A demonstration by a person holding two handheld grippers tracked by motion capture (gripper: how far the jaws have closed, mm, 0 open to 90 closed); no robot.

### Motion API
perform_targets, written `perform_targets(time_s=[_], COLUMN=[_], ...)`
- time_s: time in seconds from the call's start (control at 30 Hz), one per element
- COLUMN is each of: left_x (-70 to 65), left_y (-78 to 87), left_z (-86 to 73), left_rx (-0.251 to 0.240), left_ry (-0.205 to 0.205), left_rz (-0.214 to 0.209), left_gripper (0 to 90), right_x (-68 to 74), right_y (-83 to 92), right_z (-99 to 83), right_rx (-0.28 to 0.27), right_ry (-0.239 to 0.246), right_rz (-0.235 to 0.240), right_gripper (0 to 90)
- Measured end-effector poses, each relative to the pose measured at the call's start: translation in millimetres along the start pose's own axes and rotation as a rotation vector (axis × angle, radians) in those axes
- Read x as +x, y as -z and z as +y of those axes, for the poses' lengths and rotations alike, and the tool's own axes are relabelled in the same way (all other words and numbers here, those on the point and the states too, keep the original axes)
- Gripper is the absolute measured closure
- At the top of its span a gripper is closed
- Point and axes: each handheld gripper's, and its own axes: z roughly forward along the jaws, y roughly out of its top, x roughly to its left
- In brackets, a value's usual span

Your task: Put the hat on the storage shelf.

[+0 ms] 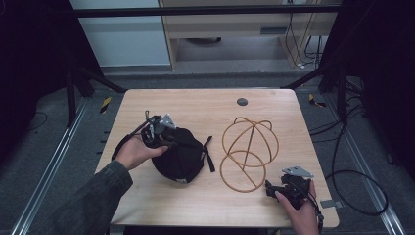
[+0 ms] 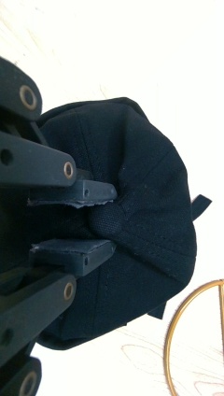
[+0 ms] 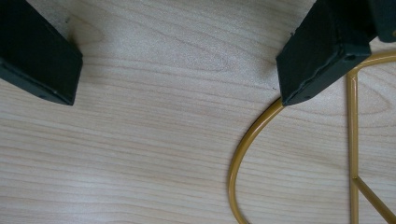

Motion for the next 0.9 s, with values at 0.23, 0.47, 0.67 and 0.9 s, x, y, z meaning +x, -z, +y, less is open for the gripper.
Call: perform_targets(time_s=[0.23,0.47,0.67,0.9], left_x=[0.0,-11.0,-24.1,-34.1], left_y=[22.7,50.9,72.1,97.0], left_z=[-1.5,-3.4,-5.1,-3.7], left_rx=[-0.022,-0.065,-0.096,-0.108], left_ry=[-0.013,-0.041,-0.077,-0.110], left_rz=[0.017,0.014,0.007,0.018], left_gripper=[73.8,73.9,73.9,73.9], right_x=[0.1,0.1,0.1,0.2], right_y=[0.1,0.2,0.2,0.2], right_z=[-0.1,-0.2,-0.2,-0.3], right_rx=[0.000,0.000,0.000,0.000], right_ry=[-0.001,0.000,0.000,-0.001], right_rz=[0.000,0.001,0.001,0.001], right_gripper=[0.4,0.4,0.4,0.4])
